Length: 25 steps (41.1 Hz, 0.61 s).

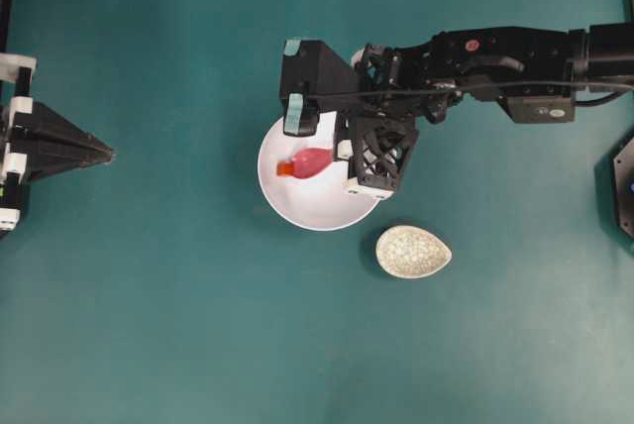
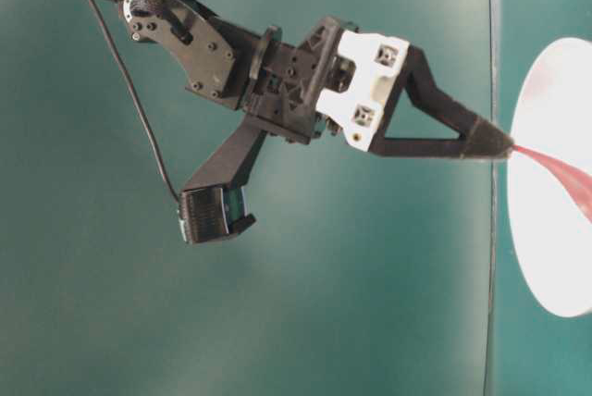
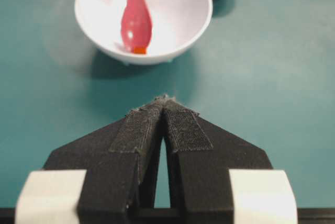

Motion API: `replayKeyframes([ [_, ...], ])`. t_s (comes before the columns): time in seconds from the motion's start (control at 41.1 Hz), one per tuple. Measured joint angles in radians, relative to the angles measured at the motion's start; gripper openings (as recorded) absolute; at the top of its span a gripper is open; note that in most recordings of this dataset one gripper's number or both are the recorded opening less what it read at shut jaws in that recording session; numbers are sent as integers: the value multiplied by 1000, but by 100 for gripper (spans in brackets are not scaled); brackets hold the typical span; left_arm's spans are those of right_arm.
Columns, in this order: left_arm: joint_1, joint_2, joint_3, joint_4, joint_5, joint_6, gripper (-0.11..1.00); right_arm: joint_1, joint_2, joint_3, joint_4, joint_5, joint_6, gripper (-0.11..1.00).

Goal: Grip the spoon and scoop the red block from the bowl with right arm.

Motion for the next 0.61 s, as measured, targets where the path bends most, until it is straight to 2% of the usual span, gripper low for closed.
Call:
replayKeyframes([
  [0.608,14,0,-2,0,-2,0,0,12,0,0,26,-75,3,25],
])
